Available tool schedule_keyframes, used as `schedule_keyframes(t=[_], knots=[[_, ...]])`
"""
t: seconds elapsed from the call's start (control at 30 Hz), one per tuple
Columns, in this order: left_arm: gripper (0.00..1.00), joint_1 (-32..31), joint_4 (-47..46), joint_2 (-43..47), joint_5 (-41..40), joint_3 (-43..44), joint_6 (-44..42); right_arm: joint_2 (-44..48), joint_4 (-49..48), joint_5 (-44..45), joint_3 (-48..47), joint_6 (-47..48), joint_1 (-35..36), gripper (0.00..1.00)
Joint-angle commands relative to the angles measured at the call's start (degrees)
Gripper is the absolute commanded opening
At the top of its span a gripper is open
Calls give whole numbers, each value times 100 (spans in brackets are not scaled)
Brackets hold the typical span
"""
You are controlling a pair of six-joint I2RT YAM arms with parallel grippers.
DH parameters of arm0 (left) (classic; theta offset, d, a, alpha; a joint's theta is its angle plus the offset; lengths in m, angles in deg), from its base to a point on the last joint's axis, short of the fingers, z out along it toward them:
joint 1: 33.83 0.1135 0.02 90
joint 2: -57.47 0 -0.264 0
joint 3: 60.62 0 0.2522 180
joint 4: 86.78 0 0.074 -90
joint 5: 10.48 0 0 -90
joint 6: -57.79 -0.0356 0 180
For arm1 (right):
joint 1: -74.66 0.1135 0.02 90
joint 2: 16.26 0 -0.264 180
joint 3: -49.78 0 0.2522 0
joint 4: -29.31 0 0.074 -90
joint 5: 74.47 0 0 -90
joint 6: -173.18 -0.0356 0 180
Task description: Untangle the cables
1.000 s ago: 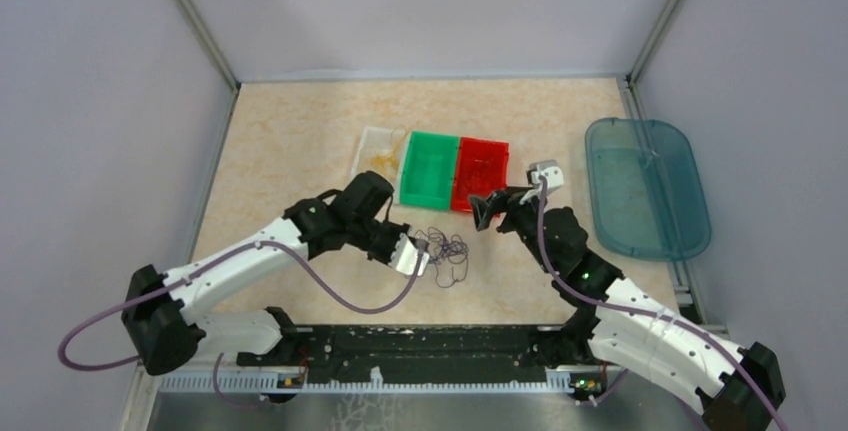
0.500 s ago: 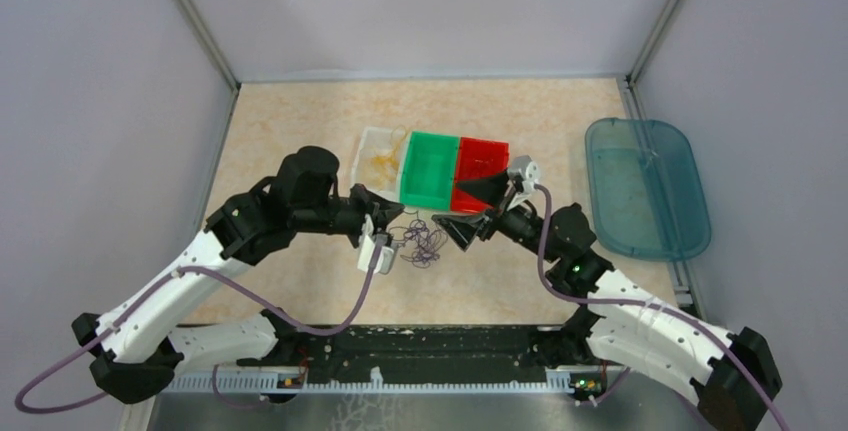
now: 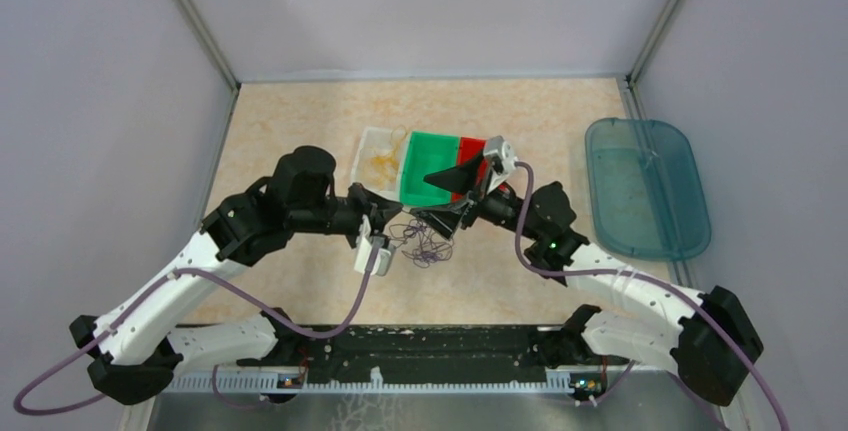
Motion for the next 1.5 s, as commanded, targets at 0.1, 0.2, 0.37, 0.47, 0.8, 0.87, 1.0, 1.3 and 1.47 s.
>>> schedule_keyframes(t=[0.1, 0.2, 0.37, 0.47, 0.8, 0.87, 1.0, 1.3, 1.47], knots=[[0, 15, 2, -58, 222, 542, 101, -390, -175, 187, -511, 380, 254, 80], [0, 14, 20, -73, 311, 671, 103, -403, -255, 397, -454, 445, 266, 79], [0, 15, 102, -127, 601, 912, 136, -443, -194, 1243, -509, 665, 371, 73], [0, 13, 166, -172, 809, 1088, 231, -525, -338, 1916, -513, 898, 494, 73], [0, 4, 250, -500, 1368, 2291, 1315, -1478, -1211, 3128, -456, 1103, 778, 75], [0, 4, 260, -611, 1433, 2648, 1560, -1599, -1462, 3043, -361, 1001, 785, 74], [0, 5, 162, -724, 1437, 3100, 1627, -1706, -1565, 2972, -257, 881, 856, 70], [0, 2, -1667, -526, 888, 3049, 914, -1616, -1655, 3017, 320, 569, 975, 64], [0, 6, -3278, -325, 210, 2496, 8, -1477, -1741, 3125, 803, 357, 1015, 58]])
